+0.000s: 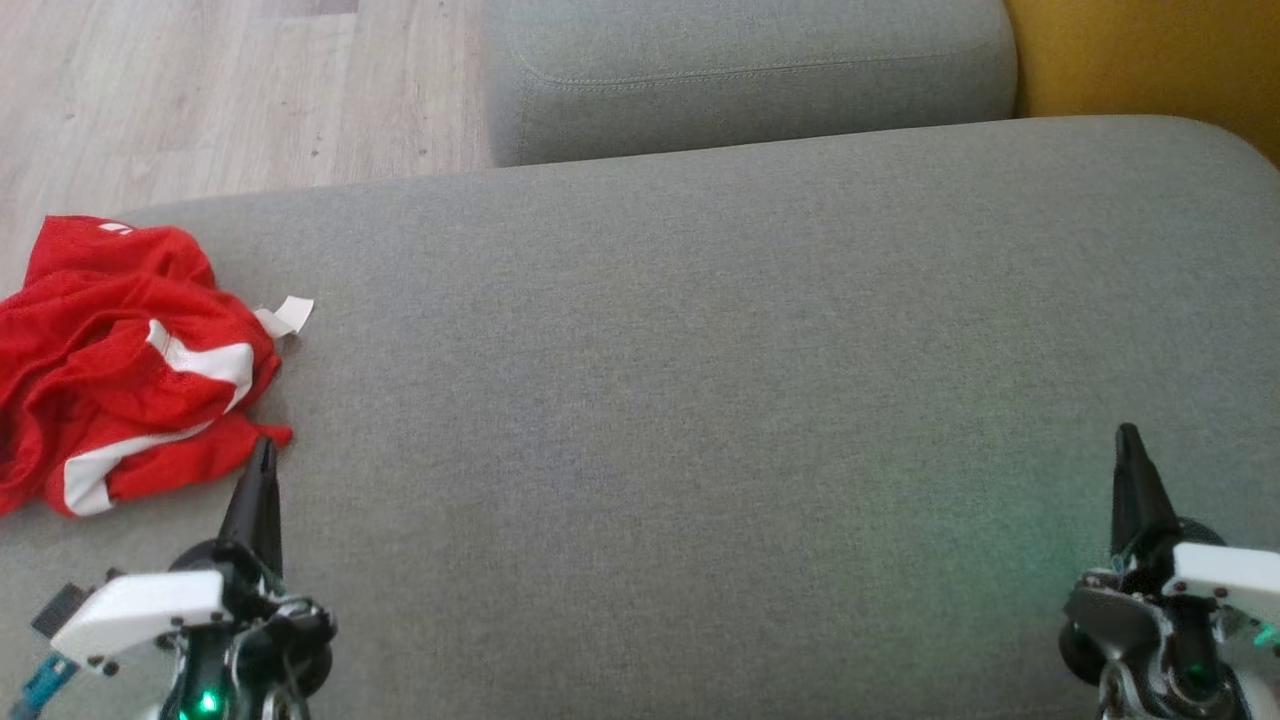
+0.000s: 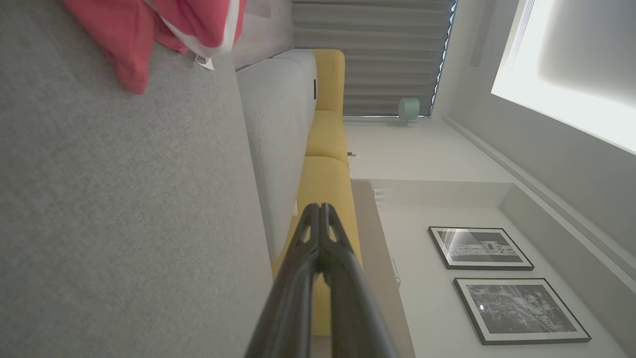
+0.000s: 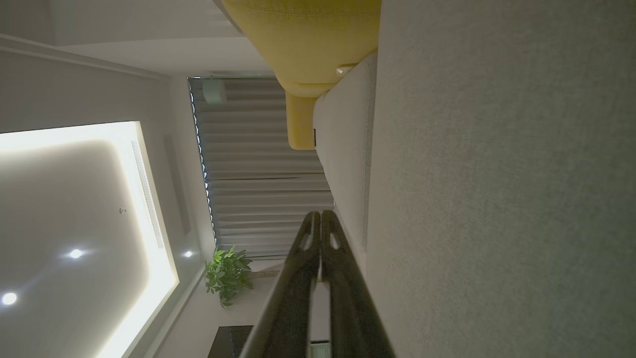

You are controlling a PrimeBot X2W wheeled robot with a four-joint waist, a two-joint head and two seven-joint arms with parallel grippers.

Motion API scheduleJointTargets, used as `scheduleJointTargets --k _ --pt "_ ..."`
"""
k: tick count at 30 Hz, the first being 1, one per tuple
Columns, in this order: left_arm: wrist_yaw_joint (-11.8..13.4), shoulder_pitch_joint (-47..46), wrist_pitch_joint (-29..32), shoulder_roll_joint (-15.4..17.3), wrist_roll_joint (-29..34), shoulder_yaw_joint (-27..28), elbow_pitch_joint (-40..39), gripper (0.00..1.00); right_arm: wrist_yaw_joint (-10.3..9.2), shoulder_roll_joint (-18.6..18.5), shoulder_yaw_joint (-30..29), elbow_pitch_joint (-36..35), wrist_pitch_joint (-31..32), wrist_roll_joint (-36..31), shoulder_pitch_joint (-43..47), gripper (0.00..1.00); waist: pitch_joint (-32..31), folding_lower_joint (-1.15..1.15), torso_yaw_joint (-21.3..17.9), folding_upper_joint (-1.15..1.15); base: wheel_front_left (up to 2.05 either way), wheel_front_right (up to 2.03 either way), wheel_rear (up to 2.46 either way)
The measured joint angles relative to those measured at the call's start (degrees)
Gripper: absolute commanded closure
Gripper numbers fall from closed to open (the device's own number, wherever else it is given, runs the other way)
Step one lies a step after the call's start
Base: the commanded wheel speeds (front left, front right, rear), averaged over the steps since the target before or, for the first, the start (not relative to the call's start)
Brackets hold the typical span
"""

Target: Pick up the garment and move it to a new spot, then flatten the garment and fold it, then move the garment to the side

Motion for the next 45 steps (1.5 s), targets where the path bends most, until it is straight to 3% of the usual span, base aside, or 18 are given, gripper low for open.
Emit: scheduleJointTargets --k 1,6,13,26,45 --pt "0.0 0.0 0.0 0.0 0.0 0.0 0.2 0.00 0.01 0.0 0.0 0.2 0.0 0.0 0.0 0.00 0.0 0.00 0.0 0.00 0.00 0.00 0.00" --pt "0.2 4.3 -0.1 -0.9 0.0 -0.2 5.2 0.00 0.00 0.3 0.2 5.2 0.0 0.0 3.7 0.00 0.0 0.00 0.0 0.00 0.00 0.00 0.00" --pt "0.3 5.1 -1.2 -0.9 1.2 -0.5 4.5 0.00 0.00 0.3 2.2 5.5 -1.0 -0.8 4.3 0.00 -0.1 0.00 -0.2 0.00 0.00 0.00 0.00" --pt "0.6 5.2 -3.2 -0.9 12.0 -0.7 1.0 0.00 0.00 0.3 4.6 4.2 -3.1 -12.0 3.7 0.00 -0.2 0.00 -0.3 0.00 0.00 0.00 0.00" --pt "3.6 6.6 -6.2 -0.5 28.4 -4.6 -3.7 0.00 0.00 0.3 10.7 1.7 -6.1 -27.4 3.7 0.00 -1.3 0.00 -0.6 0.00 0.00 0.00 0.00"
